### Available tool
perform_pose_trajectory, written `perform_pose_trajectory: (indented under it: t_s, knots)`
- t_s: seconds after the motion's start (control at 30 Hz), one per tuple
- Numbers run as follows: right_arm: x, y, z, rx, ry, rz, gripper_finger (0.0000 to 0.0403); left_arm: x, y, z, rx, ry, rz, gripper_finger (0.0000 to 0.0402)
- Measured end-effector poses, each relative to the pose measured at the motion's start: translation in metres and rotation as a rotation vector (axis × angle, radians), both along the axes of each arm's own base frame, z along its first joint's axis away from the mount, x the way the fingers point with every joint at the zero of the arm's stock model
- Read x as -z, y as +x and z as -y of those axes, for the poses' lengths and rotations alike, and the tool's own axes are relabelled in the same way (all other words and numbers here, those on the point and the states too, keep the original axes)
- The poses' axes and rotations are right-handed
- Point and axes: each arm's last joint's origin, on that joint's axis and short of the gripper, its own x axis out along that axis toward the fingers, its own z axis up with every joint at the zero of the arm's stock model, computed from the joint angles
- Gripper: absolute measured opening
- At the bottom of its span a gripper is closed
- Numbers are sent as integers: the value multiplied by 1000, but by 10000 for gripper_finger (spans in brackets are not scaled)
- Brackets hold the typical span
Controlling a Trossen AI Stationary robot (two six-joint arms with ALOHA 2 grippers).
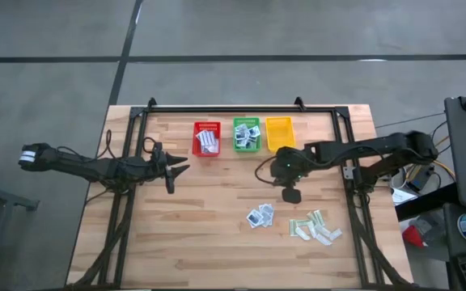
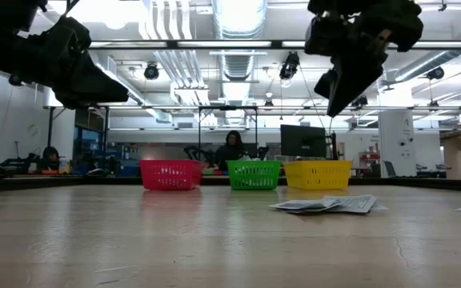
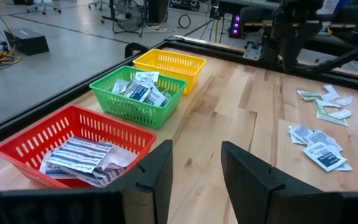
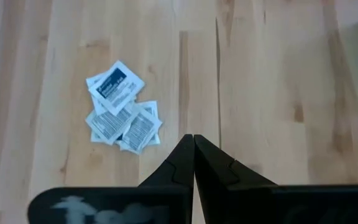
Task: Pick & Place First Aid Supplies
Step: Put the alcohol pad into the green basket
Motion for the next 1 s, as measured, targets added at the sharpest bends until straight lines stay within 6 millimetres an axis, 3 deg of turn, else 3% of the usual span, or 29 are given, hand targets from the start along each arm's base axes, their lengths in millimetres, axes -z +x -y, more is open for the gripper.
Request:
perform_pose_trajectory:
  t_s: [0.27, 0.63, 0.8, 1.0]
  knots:
    - [11, 15, -10, -161, 84, -40, 20, 0, 0, 0, 0, 0, -1, 133]
    - [27, 68, -28, -342, 29, -65, 126, 1, 0, 0, 0, 3, -14, 133]
    - [44, 91, -33, -465, -23, -89, 153, 2, 0, 0, 0, 4, -25, 133]
    - [77, 105, -34, -541, -37, -189, 155, 3, 0, 0, 0, 5, -28, 133]
